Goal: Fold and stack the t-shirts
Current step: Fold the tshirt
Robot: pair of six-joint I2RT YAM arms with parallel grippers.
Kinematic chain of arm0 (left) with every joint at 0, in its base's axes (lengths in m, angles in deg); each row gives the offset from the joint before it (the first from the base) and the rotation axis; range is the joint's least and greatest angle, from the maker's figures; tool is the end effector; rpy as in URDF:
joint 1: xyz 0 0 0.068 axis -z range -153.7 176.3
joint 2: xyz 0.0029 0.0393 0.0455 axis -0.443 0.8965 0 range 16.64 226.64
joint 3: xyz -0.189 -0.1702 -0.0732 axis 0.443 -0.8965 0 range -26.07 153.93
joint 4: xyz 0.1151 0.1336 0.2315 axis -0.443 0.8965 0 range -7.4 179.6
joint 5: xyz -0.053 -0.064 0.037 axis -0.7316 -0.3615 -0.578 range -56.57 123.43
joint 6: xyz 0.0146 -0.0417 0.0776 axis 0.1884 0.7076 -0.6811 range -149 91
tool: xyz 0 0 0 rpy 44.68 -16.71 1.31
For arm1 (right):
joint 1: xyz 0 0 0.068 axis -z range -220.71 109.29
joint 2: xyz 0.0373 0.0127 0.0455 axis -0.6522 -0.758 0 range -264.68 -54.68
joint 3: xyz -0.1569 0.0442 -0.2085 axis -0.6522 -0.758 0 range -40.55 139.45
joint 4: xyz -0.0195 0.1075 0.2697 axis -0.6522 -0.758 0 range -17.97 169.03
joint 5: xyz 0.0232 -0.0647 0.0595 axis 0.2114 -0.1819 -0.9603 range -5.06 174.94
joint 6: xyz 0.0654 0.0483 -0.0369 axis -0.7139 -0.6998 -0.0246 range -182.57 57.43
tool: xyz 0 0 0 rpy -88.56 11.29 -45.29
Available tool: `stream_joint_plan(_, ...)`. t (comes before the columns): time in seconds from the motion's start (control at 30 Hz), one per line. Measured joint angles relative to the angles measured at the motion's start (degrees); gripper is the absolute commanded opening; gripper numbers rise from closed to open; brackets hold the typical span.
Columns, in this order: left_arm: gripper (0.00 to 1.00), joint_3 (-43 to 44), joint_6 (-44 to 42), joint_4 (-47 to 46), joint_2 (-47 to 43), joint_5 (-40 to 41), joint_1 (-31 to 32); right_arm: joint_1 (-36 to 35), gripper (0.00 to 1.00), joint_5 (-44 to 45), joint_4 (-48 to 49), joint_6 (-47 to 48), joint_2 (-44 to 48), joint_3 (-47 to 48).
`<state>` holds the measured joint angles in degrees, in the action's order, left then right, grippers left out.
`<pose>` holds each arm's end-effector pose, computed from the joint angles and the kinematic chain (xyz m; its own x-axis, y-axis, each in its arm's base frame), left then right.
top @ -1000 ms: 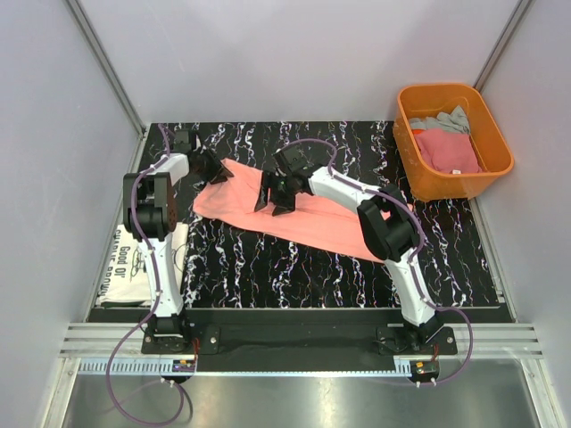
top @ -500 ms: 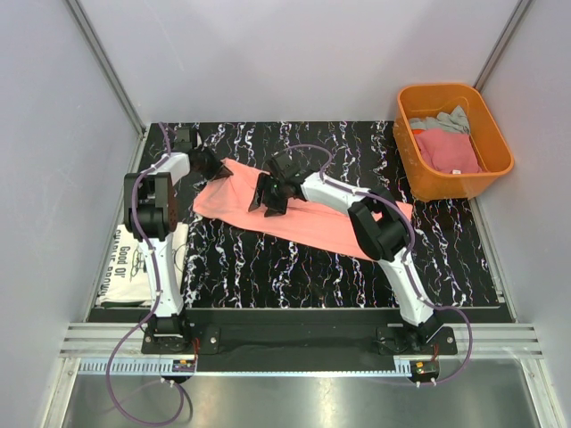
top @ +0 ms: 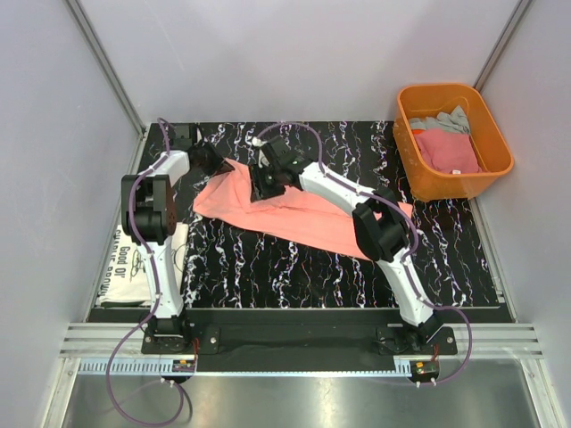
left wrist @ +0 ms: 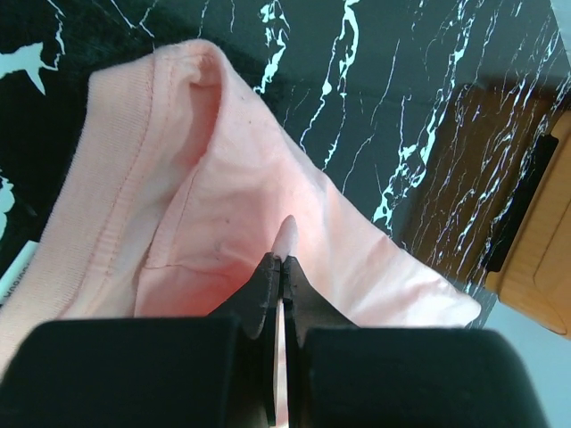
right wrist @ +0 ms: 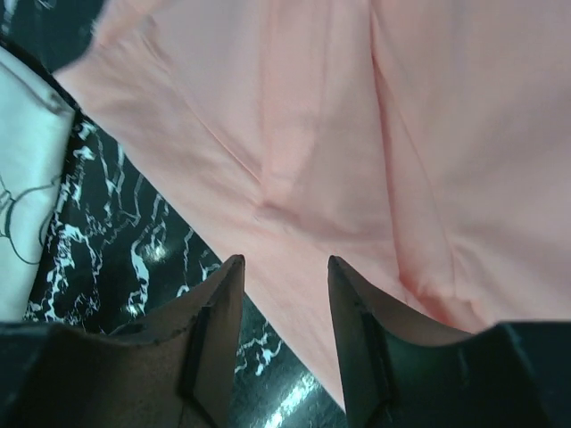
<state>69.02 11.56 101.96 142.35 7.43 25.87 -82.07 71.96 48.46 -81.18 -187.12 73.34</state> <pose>0.5314 -0.0310 0.1204 -0.7608 -0.5901 -0.2702 -0.2888 0.6807 -0.6732 0.4181 0.3918 0.1564 -0.7785 -0.2712 -0.5660 -0.5337 0.7606 0.3697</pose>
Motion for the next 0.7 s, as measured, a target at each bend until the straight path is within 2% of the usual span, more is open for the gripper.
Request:
stream_joint_plan(0.17, 0.00, -0.52, 0.07, -0.11, -0.04, -0.04, 0.09, -0.76, 0.58, 0.00, -1.81, 6.19, -3.04, 9.01)
stream_joint_plan(0.27, 0.00, -0.94, 0.22, -0.15, -0.04, -0.11, 0.09, -1.60, 0.59, -0.15, -4.35, 8.79, -7.06, 15.37)
stream_joint_plan(0.4, 0.00, -0.98, 0.42, -0.17, -0.04, -0.17, 0.09, -2.67, 0.53, -0.17, -7.72, 11.19, -12.31, 21.03)
stream_joint_plan(0.6, 0.00, -0.98, 0.55, -0.17, -0.04, -0.28, 0.09, -3.61, 0.49, -0.02, -11.67, 12.70, -14.69, 21.16)
stream_joint_plan(0.63, 0.00, -0.98, 0.55, -0.17, -0.04, -0.33, 0.09, -3.65, 0.45, 0.00, -11.89, 12.85, -14.69, 21.16)
stream_joint_plan(0.7, 0.00, -0.98, 0.55, -0.17, -0.02, -0.35, 0.09, -3.72, 0.43, 0.07, -11.87, 13.25, -14.69, 21.18)
